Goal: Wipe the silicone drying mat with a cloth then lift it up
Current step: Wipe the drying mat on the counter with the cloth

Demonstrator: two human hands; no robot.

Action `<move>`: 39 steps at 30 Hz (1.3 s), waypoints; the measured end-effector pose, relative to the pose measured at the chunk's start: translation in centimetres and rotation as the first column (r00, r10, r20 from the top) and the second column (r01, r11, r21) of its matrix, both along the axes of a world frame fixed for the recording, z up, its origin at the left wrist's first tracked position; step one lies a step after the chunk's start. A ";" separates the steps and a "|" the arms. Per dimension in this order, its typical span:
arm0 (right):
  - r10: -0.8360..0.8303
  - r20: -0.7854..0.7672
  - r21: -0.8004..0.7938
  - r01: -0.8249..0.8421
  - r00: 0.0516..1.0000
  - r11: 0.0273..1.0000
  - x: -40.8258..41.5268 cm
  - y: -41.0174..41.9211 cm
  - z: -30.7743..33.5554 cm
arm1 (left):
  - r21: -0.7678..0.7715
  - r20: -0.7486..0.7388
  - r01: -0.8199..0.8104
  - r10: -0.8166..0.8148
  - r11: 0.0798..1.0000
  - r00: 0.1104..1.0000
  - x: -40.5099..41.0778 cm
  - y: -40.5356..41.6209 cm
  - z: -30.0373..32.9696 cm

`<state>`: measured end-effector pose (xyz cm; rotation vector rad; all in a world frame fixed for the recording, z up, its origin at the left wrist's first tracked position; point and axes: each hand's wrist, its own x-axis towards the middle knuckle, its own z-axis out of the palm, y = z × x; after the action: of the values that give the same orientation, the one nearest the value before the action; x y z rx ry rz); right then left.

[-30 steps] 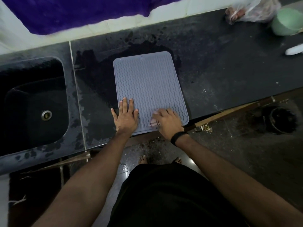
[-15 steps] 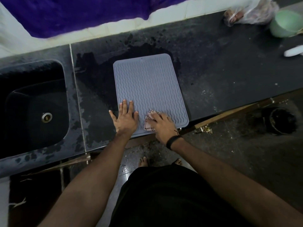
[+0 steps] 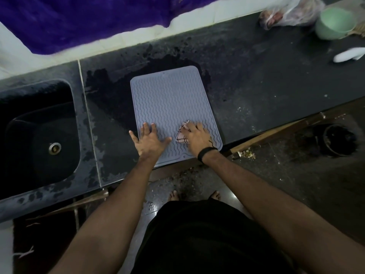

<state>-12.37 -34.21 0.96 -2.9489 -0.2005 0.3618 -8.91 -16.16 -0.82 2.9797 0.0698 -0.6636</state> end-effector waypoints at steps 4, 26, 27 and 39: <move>0.050 -0.010 -0.043 -0.050 0.999 0.998 -2.9 -0.6 -0.6 | 0.026 -0.024 -0.021 0.022 0.999 0.999 0.1 -0.4 0.3; 0.160 0.007 -0.017 -0.160 0.987 0.987 -6.5 -2.3 -0.1 | 0.081 -0.103 0.124 -0.116 0.989 0.988 0.9 -2.6 0.2; 0.153 -0.002 -0.030 -0.153 0.988 0.988 -7.0 -3.1 -0.2 | 0.080 -0.111 0.123 -0.113 0.989 0.987 0.9 -2.6 0.2; -0.064 0.037 -0.006 0.064 0.997 0.998 -1.4 -5.8 1.2 | 0.006 -0.146 0.070 -0.068 0.998 0.987 1.0 -3.1 1.8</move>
<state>-13.77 -39.96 2.17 -2.9625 -0.1096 0.3000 -7.95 -19.22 1.02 2.9507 -0.0203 -0.8916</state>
